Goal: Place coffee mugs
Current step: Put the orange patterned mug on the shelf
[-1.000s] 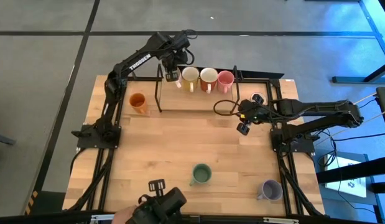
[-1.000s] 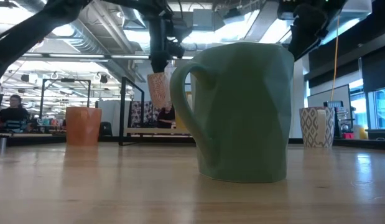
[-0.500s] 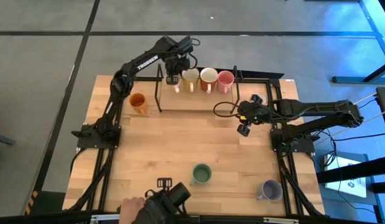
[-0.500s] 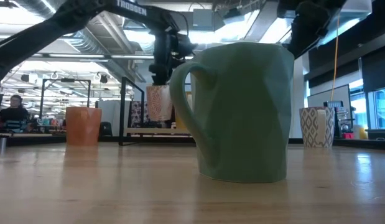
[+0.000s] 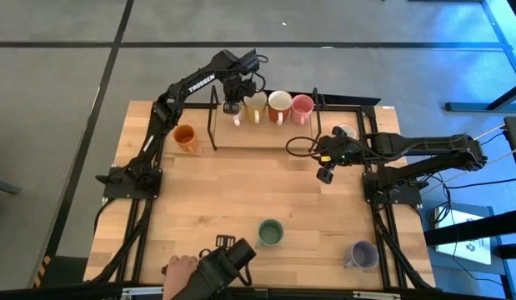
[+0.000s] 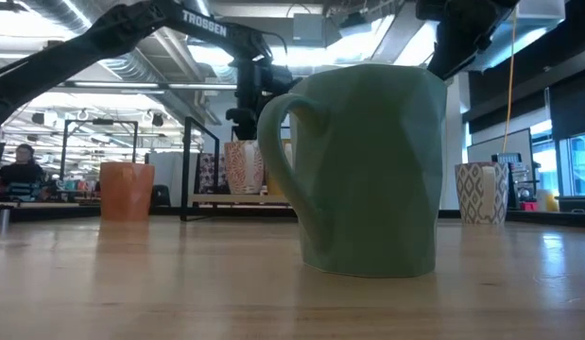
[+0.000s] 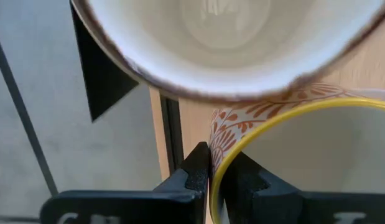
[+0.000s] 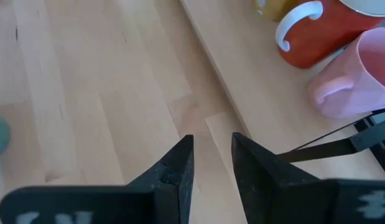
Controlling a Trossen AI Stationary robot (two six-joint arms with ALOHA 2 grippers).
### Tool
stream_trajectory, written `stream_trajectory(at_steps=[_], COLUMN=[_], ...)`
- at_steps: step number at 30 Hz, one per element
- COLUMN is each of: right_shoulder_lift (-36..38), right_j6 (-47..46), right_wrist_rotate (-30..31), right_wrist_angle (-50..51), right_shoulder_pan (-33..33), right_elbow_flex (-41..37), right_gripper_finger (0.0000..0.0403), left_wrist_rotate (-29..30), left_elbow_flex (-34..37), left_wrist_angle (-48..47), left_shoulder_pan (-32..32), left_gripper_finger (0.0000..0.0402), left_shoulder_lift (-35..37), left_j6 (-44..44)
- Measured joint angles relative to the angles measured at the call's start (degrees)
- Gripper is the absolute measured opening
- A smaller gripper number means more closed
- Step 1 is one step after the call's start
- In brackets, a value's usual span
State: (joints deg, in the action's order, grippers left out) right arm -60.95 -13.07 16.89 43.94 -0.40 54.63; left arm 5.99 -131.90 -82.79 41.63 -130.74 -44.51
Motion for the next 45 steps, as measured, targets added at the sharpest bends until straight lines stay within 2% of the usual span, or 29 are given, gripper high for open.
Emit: stream_trajectory(at_steps=[9,14,17,27,33,45], right_shoulder_lift=[0.00,0.00,0.00,0.00,0.00,0.00], right_j6=[0.06,0.06,0.08,0.10,0.12,0.15], right_wrist_rotate=[-0.01,-0.03,-0.03,-0.03,0.01,0.14], right_wrist_angle=[-0.15,-0.14,-0.12,-0.12,-0.12,-0.13], right_shoulder_pan=[0.00,0.00,0.00,0.00,0.00,0.00], right_elbow_flex=[0.00,0.00,0.00,0.00,0.00,0.02], right_gripper_finger=[0.0097,0.0097,0.0097,0.0097,0.0097,0.0097], left_wrist_rotate=[1.54,1.73,-0.67,-0.80,3.08,7.41], left_elbow_flex=[0.00,0.00,0.00,1.95,1.95,1.95], left_wrist_angle=[2.59,3.50,3.50,4.24,5.25,6.26], left_shoulder_pan=[0.00,0.00,0.04,0.00,-0.39,-0.15], left_gripper_finger=[0.0038,0.0037,0.0042,0.0078,0.0098,0.0100], left_shoulder_lift=[0.02,0.04,0.04,0.13,0.13,0.17], left_j6=[-5.37,-5.38,-5.34,-4.77,-4.05,-3.39])
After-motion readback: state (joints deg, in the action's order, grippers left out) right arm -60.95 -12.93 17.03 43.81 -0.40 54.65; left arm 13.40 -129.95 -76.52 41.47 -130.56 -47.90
